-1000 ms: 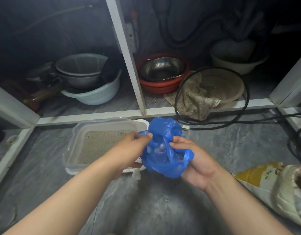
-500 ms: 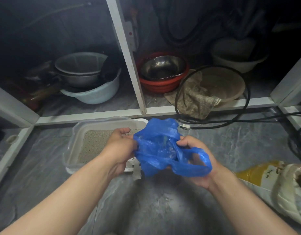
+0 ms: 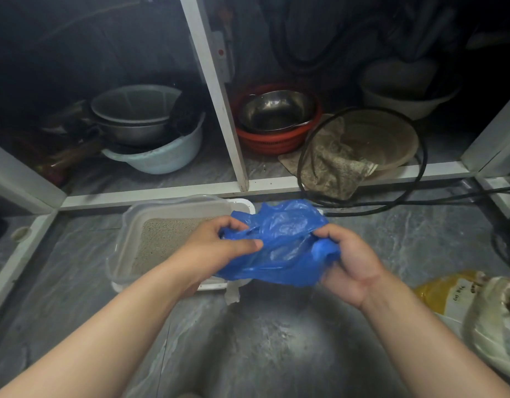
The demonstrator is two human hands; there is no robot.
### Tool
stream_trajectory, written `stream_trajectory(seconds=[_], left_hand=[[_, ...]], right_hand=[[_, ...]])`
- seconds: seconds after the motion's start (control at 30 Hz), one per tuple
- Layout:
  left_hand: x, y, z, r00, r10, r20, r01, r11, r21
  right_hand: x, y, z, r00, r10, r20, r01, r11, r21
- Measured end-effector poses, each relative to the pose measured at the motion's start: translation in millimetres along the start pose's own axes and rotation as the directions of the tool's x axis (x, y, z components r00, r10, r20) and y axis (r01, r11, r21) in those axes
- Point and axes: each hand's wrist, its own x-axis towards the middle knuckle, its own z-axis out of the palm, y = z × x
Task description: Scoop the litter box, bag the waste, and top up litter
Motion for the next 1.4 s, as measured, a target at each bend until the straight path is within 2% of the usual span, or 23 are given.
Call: stream_trajectory(seconds=[0.17,0.3,0.4,0.47,0.53,0.57,0.6,0.63,0.67,0.7,0.73,0.8,0.83,0.9,0.93,1.03,1.07,1.17,1.2,1.23,1.27,1.33,1.4], left_hand=[[0,0,0,0.982,0.182,-0.056,-0.181,0.983,0.033],[5,3,1,0.961,0.242,-0.133,-0.239,0.97,0.045],[10,5,-3,0.996,0.025,-0.086,-0.049,0.956,-0.29],[11,9,-12,0.989,-0.123,0.087,0.151,0.799,-0.583],[11,12,-21,0.96,-0.146,0.24,0.279,0.591,-0.757],[10,13,-22,0.95,-0.136,0.28,0.308,0.538,-0.785],[10,14,-21,0.946,-0.142,0.292,0.32,0.561,-0.764],[10,14,-17,0.954,-0.158,0.254,0.291,0.685,-0.667],[10,12,-12,0.973,-0.165,0.161,0.222,0.857,-0.465],[10,9,-6,0.991,-0.131,0.032,0.135,0.969,-0.208],[11,3,-1,0.994,-0.039,-0.1,0.043,0.998,0.037],[9,-5,4,0.937,0.232,-0.261,-0.141,0.935,0.327],[5,-6,3,0.868,0.4,-0.294,-0.272,0.879,0.393],[0,-5,1,0.75,0.619,-0.235,-0.487,0.756,0.437],[-4,-3,1,0.738,0.654,-0.165,-0.544,0.721,0.429],[-7,-5,4,0.793,0.605,0.065,-0.559,0.683,0.471],[-5,-7,4,0.779,0.618,0.106,-0.579,0.645,0.498],[-1,-7,2,0.678,0.73,0.085,-0.687,0.588,0.427],[0,-5,0,0.665,0.744,0.055,-0.7,0.597,0.392],[-1,-1,0,0.697,0.717,0.023,-0.681,0.651,0.335],[-2,3,0,0.772,0.636,-0.006,-0.617,0.751,0.236],[-4,11,2,0.921,0.39,-0.025,-0.39,0.917,-0.085],[-3,14,3,0.981,0.195,0.009,-0.183,0.938,-0.295]], right_hand=[[0,2,0,0.995,-0.017,0.097,0.027,0.995,-0.094],[-1,7,2,0.997,0.033,0.07,-0.017,0.976,-0.218],[-2,10,2,0.998,0.031,0.046,-0.018,0.964,-0.267],[-2,10,0,0.999,0.025,0.041,-0.014,0.97,-0.244],[-3,9,-2,0.998,0.038,0.05,-0.027,0.981,-0.191],[-2,9,-3,0.997,0.046,0.061,-0.034,0.983,-0.181],[-3,9,-2,0.996,0.052,0.066,-0.039,0.982,-0.183],[-2,10,-1,0.997,0.052,0.063,-0.039,0.98,-0.193],[-2,11,1,0.998,0.042,0.051,-0.031,0.977,-0.211],[-2,13,3,0.999,0.026,0.041,-0.015,0.972,-0.234],[-1,15,5,1.0,0.006,0.03,0.002,0.966,-0.26],[-1,17,8,1.0,-0.029,-0.009,0.024,0.945,-0.327],[-1,18,9,0.999,-0.04,-0.025,0.029,0.937,-0.348],[-2,17,10,0.998,-0.044,-0.039,0.028,0.94,-0.341],[-2,16,11,0.998,-0.042,-0.036,0.028,0.949,-0.315],[-6,11,14,1.0,-0.01,0.006,0.011,0.976,-0.218],[-7,10,14,1.0,0.008,0.03,-0.002,0.982,-0.19],[-10,7,12,0.997,0.047,0.064,-0.034,0.98,-0.195],[-12,5,11,0.995,0.072,0.074,-0.055,0.977,-0.208],[-14,4,10,0.992,0.097,0.085,-0.077,0.973,-0.216],[-16,4,9,0.991,0.11,0.081,-0.088,0.967,-0.239],[-14,3,4,0.999,0.05,0.022,-0.038,0.934,-0.355],[-13,3,2,0.997,-0.047,-0.053,0.01,0.835,-0.55]])
